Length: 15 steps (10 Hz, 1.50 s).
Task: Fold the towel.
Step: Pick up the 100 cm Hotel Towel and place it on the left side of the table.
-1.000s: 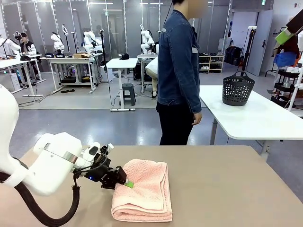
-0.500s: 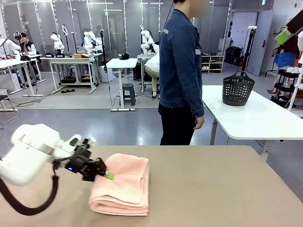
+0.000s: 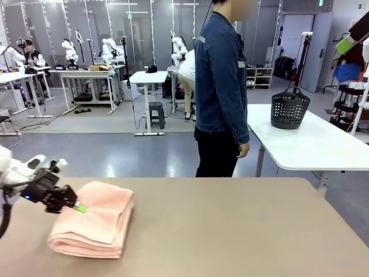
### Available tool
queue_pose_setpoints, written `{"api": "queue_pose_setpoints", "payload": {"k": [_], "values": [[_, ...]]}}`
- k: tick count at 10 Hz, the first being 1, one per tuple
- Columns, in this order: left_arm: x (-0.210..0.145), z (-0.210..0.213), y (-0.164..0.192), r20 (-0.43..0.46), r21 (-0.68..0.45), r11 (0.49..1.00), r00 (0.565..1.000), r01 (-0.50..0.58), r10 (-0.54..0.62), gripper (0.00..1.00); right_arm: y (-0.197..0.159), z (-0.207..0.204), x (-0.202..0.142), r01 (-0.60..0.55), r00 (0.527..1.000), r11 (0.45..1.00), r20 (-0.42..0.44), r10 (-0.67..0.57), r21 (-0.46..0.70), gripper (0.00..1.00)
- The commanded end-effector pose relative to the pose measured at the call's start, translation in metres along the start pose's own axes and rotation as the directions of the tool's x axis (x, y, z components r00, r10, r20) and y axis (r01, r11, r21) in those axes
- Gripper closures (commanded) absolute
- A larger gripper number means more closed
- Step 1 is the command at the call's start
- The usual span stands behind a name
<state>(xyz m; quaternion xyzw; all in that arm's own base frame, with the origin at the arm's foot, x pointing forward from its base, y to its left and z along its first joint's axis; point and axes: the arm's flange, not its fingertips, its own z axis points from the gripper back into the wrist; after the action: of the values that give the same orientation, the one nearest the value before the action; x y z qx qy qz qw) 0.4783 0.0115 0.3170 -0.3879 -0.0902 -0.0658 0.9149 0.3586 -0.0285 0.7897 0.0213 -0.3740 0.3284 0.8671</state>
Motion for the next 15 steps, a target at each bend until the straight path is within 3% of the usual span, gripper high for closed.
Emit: {"api": "queue_pose_setpoints", "payload": {"k": [1,3,5,9,10,11,12,13,15], "values": [[0.008,0.033,0.022,0.023,0.022,1.0,1.0,0.011,-0.011,0.84,0.0,0.001,0.0,-0.01,1.0,1.0,-0.005,0.01,0.0,0.0],[0.007,0.061,0.051,0.024,0.103,0.992,0.997,0.067,-0.07,0.84,0.0,0.001,0.0,-0.01,1.0,1.0,-0.005,0.01,0.0,0.0],[0.006,0.08,0.071,0.009,0.091,0.986,0.99,0.141,-0.142,0.84,0.0,0.001,0.0,-0.01,1.0,1.0,-0.005,0.01,0.0,0.0],[-0.001,0.099,0.093,-0.001,0.181,0.976,0.993,0.119,-0.121,0.84,0.0,0.001,0.0,-0.01,1.0,1.0,-0.005,0.01,0.0,0.0],[-0.002,0.099,0.092,0.013,0.185,0.977,0.993,0.11,-0.114,0.69,0.0,0.001,0.0,-0.01,1.0,1.0,-0.005,0.01,0.0,0.0],[-0.005,0.098,0.087,0.015,0.19,0.975,0.993,0.116,-0.121,0.37,0.0,0.001,0.0,-0.01,1.0,1.0,-0.005,0.01,0.0,0.0],[-0.008,0.099,0.083,0.03,0.205,0.971,0.991,0.124,-0.133,0.22,0.0,0.001,0.0,-0.01,1.0,1.0,-0.005,0.01,0.0,0.0],[-0.01,0.101,0.08,0.045,0.211,0.97,0.99,0.121,-0.134,0.0,0.0,0.001,0.0,-0.01,1.0,1.0,-0.005,0.01,0.0,0.0],[-0.014,0.107,0.074,0.097,0.289,0.947,0.98,0.139,-0.174,0.0,0.0,0.001,0.0,-0.01,1.0,1.0,-0.005,0.01,0.0,0.0]]}}
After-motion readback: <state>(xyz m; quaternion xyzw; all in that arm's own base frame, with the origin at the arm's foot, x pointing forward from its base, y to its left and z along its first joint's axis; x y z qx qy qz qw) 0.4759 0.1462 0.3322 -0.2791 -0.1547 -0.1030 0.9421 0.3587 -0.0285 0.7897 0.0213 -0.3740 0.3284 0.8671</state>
